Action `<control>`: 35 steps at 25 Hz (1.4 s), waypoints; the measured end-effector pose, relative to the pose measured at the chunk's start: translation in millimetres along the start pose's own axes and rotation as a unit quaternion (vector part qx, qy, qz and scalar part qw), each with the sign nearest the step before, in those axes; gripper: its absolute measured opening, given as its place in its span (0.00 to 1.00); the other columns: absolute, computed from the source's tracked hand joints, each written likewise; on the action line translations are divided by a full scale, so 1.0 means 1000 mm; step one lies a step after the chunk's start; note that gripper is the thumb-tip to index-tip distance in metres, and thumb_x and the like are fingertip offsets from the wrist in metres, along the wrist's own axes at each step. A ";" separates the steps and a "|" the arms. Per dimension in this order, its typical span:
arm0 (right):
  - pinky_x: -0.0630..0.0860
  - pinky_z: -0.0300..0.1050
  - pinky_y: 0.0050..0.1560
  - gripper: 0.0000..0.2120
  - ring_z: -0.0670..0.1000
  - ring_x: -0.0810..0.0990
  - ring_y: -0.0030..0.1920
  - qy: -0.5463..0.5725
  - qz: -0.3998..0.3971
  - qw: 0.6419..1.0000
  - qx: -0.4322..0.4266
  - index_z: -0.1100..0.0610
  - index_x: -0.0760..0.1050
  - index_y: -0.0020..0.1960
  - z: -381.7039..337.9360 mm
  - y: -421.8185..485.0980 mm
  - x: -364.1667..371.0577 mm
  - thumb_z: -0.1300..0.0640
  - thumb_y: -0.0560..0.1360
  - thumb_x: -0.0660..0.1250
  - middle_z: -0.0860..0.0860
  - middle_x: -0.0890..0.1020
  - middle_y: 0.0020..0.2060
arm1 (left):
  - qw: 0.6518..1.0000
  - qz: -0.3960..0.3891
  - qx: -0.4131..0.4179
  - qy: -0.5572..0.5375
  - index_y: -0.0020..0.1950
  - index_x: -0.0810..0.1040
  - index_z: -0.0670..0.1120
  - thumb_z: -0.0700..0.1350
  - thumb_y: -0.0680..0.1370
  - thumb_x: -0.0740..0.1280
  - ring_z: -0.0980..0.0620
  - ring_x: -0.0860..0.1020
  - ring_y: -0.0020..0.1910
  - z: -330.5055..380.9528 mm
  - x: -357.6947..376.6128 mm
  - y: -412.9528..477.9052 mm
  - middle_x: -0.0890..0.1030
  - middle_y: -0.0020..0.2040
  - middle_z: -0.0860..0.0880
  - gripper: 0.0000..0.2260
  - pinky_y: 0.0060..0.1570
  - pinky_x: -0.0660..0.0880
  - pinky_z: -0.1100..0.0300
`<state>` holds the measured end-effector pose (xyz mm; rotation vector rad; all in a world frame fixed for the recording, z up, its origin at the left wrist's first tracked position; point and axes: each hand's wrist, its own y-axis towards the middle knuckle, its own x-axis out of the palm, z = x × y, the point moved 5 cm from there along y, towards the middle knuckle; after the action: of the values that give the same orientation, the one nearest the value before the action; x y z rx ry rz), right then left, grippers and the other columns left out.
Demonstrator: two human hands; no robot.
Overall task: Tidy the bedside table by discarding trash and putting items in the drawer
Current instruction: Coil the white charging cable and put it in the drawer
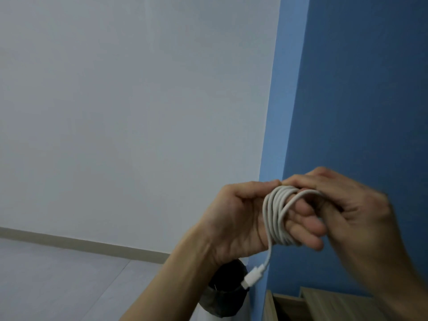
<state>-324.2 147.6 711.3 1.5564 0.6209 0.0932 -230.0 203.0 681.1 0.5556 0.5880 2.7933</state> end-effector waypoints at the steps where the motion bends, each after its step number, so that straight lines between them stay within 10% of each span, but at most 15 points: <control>1: 0.71 0.24 0.44 0.12 0.38 0.79 0.42 0.006 -0.008 1.000 0.007 0.47 0.78 0.48 0.002 -0.001 0.001 0.58 0.72 0.59 0.41 0.78 0.41 | 1.000 0.000 0.005 -0.005 0.49 0.79 0.35 0.47 0.79 0.51 0.47 0.84 0.44 0.000 -0.001 0.000 0.85 0.45 0.41 0.21 0.53 0.77 0.58; 6: 0.70 0.25 0.42 0.11 0.42 0.78 0.40 -0.091 0.007 0.996 0.000 0.55 0.80 0.47 0.003 0.000 -0.004 0.58 0.74 0.59 0.47 0.80 0.36 | 0.957 0.219 0.086 0.169 0.45 0.78 0.31 0.57 0.71 0.65 0.44 0.76 0.30 0.004 -0.018 -0.004 0.76 0.30 0.40 0.26 0.39 0.75 0.61; 10: 0.70 0.28 0.40 0.11 0.47 0.76 0.37 -0.174 0.042 0.984 -0.015 0.61 0.81 0.46 0.002 -0.002 -0.006 0.61 0.73 0.59 0.54 0.80 0.35 | 0.906 0.233 0.159 0.317 0.50 0.76 0.45 0.60 0.65 0.72 0.59 0.78 0.33 0.004 0.008 -0.009 0.80 0.33 0.53 0.23 0.37 0.76 0.65; 18: 0.72 0.31 0.33 0.13 0.45 0.77 0.38 0.000 -0.074 0.990 0.119 0.49 0.78 0.54 0.010 -0.009 0.004 0.49 0.74 0.58 0.48 0.79 0.39 | 0.733 0.351 0.249 0.526 0.47 0.72 0.48 0.52 0.79 0.56 0.61 0.76 0.38 0.003 0.010 -0.010 0.77 0.38 0.58 0.10 0.40 0.74 0.63; 23: 0.73 0.50 0.27 0.30 0.50 0.74 0.30 -0.077 -0.123 0.978 0.147 0.54 0.73 0.36 0.028 -0.008 0.009 0.29 0.69 0.49 0.47 0.76 0.34 | 0.751 0.304 0.237 0.536 0.45 0.71 0.46 0.49 0.79 0.56 0.60 0.73 0.36 0.004 0.014 -0.004 0.75 0.36 0.56 0.09 0.39 0.72 0.62; 29: 0.68 0.31 0.24 0.24 0.42 0.77 0.30 -0.104 -0.057 0.977 0.177 0.53 0.69 0.32 0.032 -0.008 -0.005 0.37 0.71 0.48 0.43 0.78 0.32 | 0.831 0.267 0.149 0.464 0.57 0.73 0.48 0.48 0.78 0.61 0.54 0.77 0.40 0.005 -0.004 -0.022 0.78 0.44 0.48 0.10 0.39 0.72 0.70; 35: 0.63 0.38 0.26 0.28 0.54 0.72 0.27 -0.195 -0.041 0.962 0.186 0.60 0.67 0.32 0.050 -0.015 0.001 0.37 0.72 0.45 0.52 0.72 0.25 | 0.881 0.229 0.209 0.358 0.45 0.81 0.40 0.44 0.77 0.57 0.52 0.76 0.32 0.013 -0.008 -0.036 0.81 0.38 0.46 0.14 0.33 0.72 0.63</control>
<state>-306.9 102.7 691.8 1.8419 0.4003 -0.4085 -212.6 237.4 674.0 -0.3853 1.3855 3.3001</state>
